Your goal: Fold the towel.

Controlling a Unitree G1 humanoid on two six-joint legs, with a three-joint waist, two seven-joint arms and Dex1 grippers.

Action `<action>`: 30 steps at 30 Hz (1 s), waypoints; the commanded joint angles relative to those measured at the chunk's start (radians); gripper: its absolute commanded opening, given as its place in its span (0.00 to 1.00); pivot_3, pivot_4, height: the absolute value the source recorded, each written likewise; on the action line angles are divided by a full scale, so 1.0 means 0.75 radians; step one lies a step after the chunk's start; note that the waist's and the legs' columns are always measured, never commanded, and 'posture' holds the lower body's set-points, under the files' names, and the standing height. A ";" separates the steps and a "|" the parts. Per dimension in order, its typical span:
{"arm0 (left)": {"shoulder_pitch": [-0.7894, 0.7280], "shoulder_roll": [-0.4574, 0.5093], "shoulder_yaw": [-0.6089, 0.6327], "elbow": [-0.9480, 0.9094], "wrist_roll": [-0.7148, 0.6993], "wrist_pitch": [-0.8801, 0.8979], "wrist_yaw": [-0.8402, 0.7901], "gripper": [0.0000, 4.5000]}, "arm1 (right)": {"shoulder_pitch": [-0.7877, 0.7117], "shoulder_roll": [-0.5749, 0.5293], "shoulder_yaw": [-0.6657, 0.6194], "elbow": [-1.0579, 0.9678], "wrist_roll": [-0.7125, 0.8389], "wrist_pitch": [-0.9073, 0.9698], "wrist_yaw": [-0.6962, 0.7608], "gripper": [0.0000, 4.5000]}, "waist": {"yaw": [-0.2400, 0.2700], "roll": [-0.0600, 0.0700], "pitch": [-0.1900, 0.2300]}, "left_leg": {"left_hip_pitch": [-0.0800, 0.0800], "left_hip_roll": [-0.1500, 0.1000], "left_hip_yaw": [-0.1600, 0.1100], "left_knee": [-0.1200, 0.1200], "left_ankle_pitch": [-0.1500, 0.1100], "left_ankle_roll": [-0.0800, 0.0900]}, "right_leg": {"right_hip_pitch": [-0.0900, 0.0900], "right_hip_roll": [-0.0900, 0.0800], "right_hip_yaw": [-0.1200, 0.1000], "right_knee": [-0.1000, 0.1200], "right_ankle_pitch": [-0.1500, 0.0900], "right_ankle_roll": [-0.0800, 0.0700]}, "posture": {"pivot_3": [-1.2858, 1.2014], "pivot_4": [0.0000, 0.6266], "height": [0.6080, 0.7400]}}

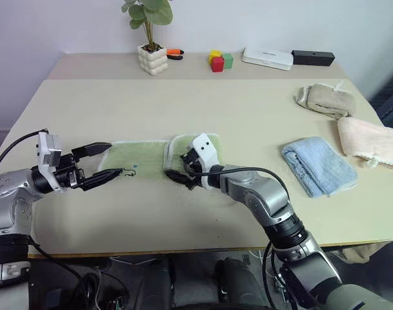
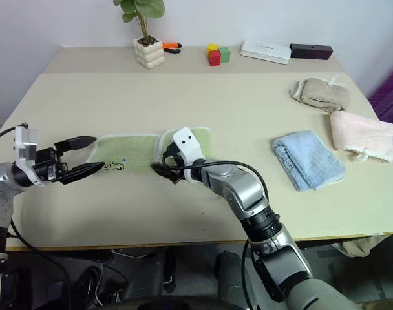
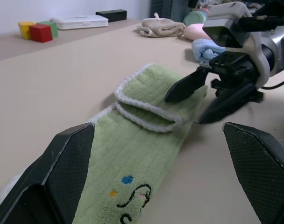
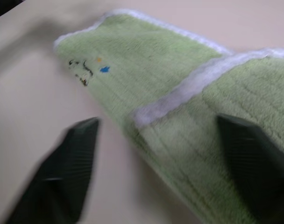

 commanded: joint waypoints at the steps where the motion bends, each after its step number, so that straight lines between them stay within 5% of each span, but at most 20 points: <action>1: -0.027 0.011 0.001 -0.001 0.000 -0.017 -0.004 1.00 | -0.021 -0.003 -0.086 -0.127 0.074 -0.009 0.077 0.99 | -0.001 0.000 0.000 | 0.000 0.000 0.000 0.000 0.000 0.000 | 0.000 0.000 0.000 0.000 0.000 0.000 | 0.52 0.24 0.96; 6: -0.038 -0.001 -0.007 0.008 0.004 -0.026 0.001 1.00 | -0.107 0.051 -0.311 -0.075 0.185 -0.010 0.050 0.99 | 0.002 0.000 0.000 | 0.000 0.000 0.000 0.000 0.000 0.000 | 0.000 0.000 0.000 0.000 0.000 0.000 | 0.52 0.24 0.96; 8: -0.041 -0.009 -0.014 0.006 0.005 -0.028 0.005 1.00 | -0.145 0.051 -0.334 0.041 0.109 -0.100 0.013 0.87 | 0.001 0.000 0.000 | 0.000 0.000 0.000 0.000 0.000 0.000 | 0.000 0.000 0.000 0.000 0.000 0.000 | 0.52 0.24 0.96; 16: -0.039 -0.003 -0.017 -0.006 -0.001 -0.025 0.012 1.00 | -0.144 0.124 -0.278 0.463 -0.119 -0.506 0.006 0.02 | -0.007 0.001 0.000 | 0.000 0.000 0.001 -0.001 0.000 0.000 | -0.001 0.000 0.000 0.000 0.000 0.000 | 0.52 0.24 0.96; 30: 0.022 0.001 0.001 -0.059 -0.021 -0.002 0.037 1.00 | -0.064 0.171 -0.146 0.749 -0.360 -0.847 0.117 0.00 | -0.007 0.000 0.000 | 0.002 0.000 0.001 -0.001 0.000 -0.001 | 0.001 0.000 0.000 0.001 0.000 0.000 | 0.52 0.24 0.96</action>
